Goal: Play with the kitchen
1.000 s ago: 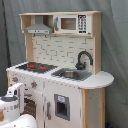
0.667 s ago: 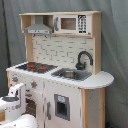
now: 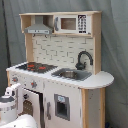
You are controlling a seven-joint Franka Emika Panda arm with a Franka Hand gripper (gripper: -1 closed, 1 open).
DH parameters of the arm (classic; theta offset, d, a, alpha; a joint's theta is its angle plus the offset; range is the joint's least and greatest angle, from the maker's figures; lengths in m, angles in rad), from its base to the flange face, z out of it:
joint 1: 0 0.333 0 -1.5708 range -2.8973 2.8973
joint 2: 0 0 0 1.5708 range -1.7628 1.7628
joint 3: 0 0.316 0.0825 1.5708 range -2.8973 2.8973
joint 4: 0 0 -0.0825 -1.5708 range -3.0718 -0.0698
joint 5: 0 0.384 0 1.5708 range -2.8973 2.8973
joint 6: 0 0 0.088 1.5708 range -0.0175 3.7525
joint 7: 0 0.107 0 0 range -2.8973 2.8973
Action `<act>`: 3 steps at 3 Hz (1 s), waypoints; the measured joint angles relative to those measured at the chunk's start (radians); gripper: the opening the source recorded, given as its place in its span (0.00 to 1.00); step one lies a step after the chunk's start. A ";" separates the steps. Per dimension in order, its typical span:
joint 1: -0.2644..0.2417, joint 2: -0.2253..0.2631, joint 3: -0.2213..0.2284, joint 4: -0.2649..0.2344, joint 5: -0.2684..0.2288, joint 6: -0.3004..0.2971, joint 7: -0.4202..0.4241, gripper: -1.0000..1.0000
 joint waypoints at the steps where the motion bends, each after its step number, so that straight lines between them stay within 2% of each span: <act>1: 0.064 0.002 0.005 0.001 0.000 -0.092 0.011 0.00; 2: 0.121 0.002 0.012 0.011 0.000 -0.181 0.025 0.00; 3: 0.137 0.004 0.016 0.045 0.000 -0.274 0.037 0.00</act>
